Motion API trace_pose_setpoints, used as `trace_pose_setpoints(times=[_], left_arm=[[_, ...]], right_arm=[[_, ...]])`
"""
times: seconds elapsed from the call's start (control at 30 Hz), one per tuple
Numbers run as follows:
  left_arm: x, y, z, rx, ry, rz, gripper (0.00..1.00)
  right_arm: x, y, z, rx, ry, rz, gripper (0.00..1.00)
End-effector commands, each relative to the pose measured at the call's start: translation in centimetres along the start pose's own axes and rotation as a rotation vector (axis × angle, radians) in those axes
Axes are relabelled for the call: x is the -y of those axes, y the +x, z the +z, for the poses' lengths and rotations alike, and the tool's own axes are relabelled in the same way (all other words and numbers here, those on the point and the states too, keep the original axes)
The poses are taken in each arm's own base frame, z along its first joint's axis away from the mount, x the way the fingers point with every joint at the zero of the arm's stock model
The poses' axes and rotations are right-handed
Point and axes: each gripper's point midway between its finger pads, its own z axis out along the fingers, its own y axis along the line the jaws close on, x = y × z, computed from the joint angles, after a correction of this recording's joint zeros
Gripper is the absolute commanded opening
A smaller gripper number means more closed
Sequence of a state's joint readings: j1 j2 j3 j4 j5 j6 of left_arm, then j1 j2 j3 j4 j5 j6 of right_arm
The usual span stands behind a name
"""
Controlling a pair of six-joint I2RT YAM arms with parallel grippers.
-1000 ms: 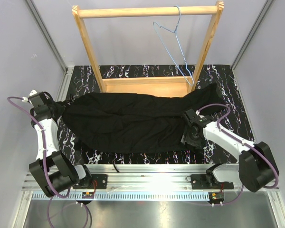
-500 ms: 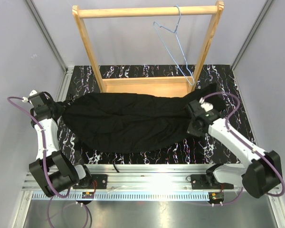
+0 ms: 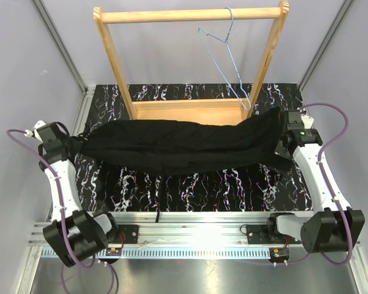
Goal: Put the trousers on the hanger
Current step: Fold the trousers
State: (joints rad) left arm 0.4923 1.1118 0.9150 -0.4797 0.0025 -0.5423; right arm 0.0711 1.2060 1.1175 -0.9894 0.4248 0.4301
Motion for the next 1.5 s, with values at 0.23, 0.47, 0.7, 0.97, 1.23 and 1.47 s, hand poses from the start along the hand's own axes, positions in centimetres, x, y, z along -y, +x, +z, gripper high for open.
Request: trace_pose_setpoints(times=[0.23, 0.47, 0.7, 0.97, 1.23, 1.47], left_arm=[[-1.9, -0.7, -4.8, 0.058, -0.028, 0.020, 0.00], [-0.6, -0.5, -3.5, -0.013, 0.020, 0.027, 0.00], [1.9, -1.9, -0.7, -0.060, 0.050, 0.028, 0.00], [6.0, -2.9, 3.0, -0.093, 0.076, 0.063, 0.00], [9.4, -2.0, 8.0, -0.165, 0.062, 0.115, 0.00], [11.2, -0.9, 10.7, -0.193, 0.056, 0.137, 0.00]], right_arm=[[5.2, -2.5, -0.7, 0.069, 0.070, 0.024, 0.00], [4.2, -6.0, 1.8, 0.066, 0.076, 0.016, 0.00], [3.4, -9.5, 6.5, 0.006, 0.093, 0.004, 0.00], [1.6, -13.9, 11.0, -0.013, 0.084, -0.025, 0.00], [-0.3, -16.5, 16.3, -0.061, 0.093, -0.065, 0.00], [-1.3, -16.8, 19.8, -0.100, 0.092, -0.084, 0.00]])
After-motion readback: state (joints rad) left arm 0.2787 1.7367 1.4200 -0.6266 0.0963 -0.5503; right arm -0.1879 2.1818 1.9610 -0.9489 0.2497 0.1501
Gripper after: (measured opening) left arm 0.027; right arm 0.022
